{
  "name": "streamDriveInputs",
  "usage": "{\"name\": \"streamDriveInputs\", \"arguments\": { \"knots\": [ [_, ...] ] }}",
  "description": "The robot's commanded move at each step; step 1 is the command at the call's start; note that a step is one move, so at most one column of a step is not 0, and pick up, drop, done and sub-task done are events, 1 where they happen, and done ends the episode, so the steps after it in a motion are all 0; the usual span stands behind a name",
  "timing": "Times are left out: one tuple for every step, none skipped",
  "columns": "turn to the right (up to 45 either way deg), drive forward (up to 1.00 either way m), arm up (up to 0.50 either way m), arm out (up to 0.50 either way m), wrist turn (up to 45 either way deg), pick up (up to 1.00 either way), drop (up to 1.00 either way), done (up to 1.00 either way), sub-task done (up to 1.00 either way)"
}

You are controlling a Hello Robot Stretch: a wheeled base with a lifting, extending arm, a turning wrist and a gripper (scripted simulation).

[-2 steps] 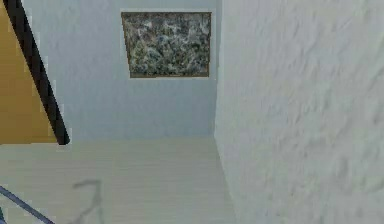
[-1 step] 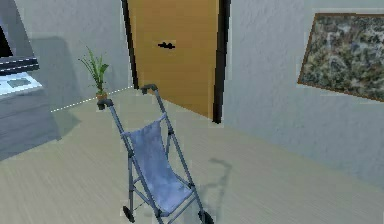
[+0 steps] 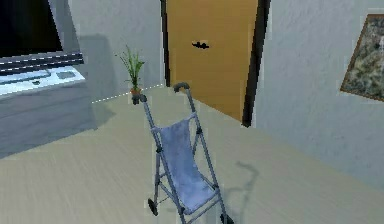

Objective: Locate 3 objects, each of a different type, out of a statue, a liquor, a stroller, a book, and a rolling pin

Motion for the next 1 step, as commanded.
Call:
{"name": "streamDriveInputs", "arguments": {
  "knots": [
    [0.0, 0.00, 0.00, 0.00, 0.0, 0.00, 0.00, 1.00, 0.00]
  ]
}}
